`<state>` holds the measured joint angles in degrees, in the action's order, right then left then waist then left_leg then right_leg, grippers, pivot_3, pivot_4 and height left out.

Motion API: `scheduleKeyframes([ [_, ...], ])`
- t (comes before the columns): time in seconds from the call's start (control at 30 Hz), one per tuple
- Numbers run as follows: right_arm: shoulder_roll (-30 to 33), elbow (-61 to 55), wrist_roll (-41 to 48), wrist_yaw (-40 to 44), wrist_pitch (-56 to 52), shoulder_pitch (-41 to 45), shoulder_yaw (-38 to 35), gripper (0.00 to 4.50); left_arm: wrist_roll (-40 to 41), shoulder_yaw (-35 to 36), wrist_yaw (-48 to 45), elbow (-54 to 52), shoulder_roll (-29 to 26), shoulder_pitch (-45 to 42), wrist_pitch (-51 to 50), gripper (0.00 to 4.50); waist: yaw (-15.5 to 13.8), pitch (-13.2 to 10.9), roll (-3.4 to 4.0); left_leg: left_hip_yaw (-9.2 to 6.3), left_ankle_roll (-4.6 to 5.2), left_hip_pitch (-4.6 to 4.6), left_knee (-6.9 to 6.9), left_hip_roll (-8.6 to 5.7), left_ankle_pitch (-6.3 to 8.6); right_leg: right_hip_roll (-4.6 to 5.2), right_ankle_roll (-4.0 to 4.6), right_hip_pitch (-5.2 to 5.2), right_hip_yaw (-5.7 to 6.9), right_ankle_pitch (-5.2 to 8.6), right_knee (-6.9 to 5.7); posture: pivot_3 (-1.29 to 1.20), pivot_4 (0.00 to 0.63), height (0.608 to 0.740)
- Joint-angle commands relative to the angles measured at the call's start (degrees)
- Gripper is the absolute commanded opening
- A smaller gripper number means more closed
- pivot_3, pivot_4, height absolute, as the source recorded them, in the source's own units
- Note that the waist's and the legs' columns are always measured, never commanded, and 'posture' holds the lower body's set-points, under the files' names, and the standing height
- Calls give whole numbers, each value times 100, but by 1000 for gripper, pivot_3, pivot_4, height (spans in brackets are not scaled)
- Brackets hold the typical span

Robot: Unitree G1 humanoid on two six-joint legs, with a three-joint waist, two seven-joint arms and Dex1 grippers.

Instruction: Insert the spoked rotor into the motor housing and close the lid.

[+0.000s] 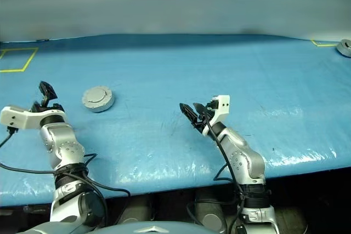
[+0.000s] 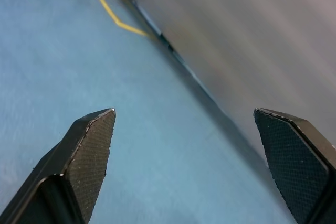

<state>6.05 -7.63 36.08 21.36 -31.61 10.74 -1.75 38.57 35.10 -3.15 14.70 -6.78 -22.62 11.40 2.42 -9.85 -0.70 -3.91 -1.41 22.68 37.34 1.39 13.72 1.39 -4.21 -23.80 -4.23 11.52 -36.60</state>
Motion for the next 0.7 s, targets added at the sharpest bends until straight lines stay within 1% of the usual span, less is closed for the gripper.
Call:
scheduleKeyframes([
  [0.03, 20, -122, -624, 169, 1054, 29, 91, 3568, 91, -1113, -1830, -1079, -182, 423, -282, 4477, -8, 0, 0, 1, 0, 1, 0, 0, 0, 0, -1, 0, 0, 0, 4, 0, 150, 740],
  [0.1, 81, 39, -924, 84, 1325, 30, 78, 3568, -159, -1813, -2559, -1429, -423, 745, -551, 4477, -16, 1, 0, 3, -1, 4, -4, -1, 0, 3, -2, 1, -1, -1, 16, 0, 150, 740],
  [0.17, 135, 159, -870, 222, 1478, 29, -88, 3568, -634, -2682, -3328, -1654, -863, 1066, -854, 4477, 0, 2, 3, 5, -1, 2, -9, 0, 0, 2, -1, 2, -2, -1, 23, 0, 150, 740],
  [0.2, 194, 189, -916, 305, 1604, 12, -115, 3568, -768, -2985, -3613, -1723, -1040, 1173, -975, 4477, 16, 3, 3, 9, -1, 0, -13, -1, 0, 2, 3, 2, -5, 1, 24, 0, 150, 740],
  [0.23, 308, 230, -1048, 395, 1744, -10, -93, 3568, -901, -3243, -3881, -1733, -1218, 1252, -1066, 4477, 31, 2, 5, 12, -1, -3, -16, 0, 1, 2, 20, 1, -7, 11, 24, 0, 150, 740],
  [0.33, 766, 304, -1593, 593, 1991, -123, 134, 3568, -1475, -3794, -4309, -1572, -1618, 1362, -1057, 4477, 82, 1, 7, 18, 0, -5, -24, 3, 1, 2, 28, -4, -11, 16, 23, 0, 150, 740],
  [0.43, 1052, 286, -1719, 875, 2141, -260, 214, 3568, -1879, -4106, -4640, -1428, -1863, 1434, -902, 4477, 115, 1, 8, 17, 0, -10, -29, 8, 1, -3, 38, -7, -9, 22, 19, 0, 150, 740],
  [0.53, 1290, 231, -1591, 1394, 2281, -392, 186, 3568, -2114, -4145, -4730, -1250, -1931, 1447, -684, 4477, 114, 0, 8, 17, 1, -13, -30, 11, 2, -5, 49, -10, -8, 29, 5, 0, 150, 740],
  [0.6, 1414, 233, -1513, 1641, 2225, -424, 163, 3917, -2279, -4126, -4744, -1062, -1899, 1412, -440, 4500, 106, 0, 8, 16, 1, -13, -27, 11, 1, -4, 48, -9, -7, 29, 4, 0, 150, 740],
  [0.63, 1520, 263, -1616, 1719, 2212, -428, 217, 4087, -2255, -4113, -4794, -1007, -1857, 1412, -386, 4500, 103, 0, 8, 17, 1, -14, -24, 11, 1, -4, 48, -7, -8, 29, 4, 0, 150, 740],
  [0.67, 1582, 293, -1698, 1757, 2210, -423, 253, 4475, -2224, -4101, -4833, -977, -1820, 1419, -357, 4500, 100, 0, 7, 18, 1, -14, -22, 10, 1, -3, 48, -6, -9, 29, 4, 0, 150, 740],
  [0.7, 1601, 319, -1747, 1768, 2241, -416, 265, 4475, -2205, -4102, -4859, -974, -1798, 1438, -346, 4500, 96, 0, 7, 19, 1, -13, -20, 10, 1, -2, 47, -6, -9, 29, 4, 0, 150, 740],
])
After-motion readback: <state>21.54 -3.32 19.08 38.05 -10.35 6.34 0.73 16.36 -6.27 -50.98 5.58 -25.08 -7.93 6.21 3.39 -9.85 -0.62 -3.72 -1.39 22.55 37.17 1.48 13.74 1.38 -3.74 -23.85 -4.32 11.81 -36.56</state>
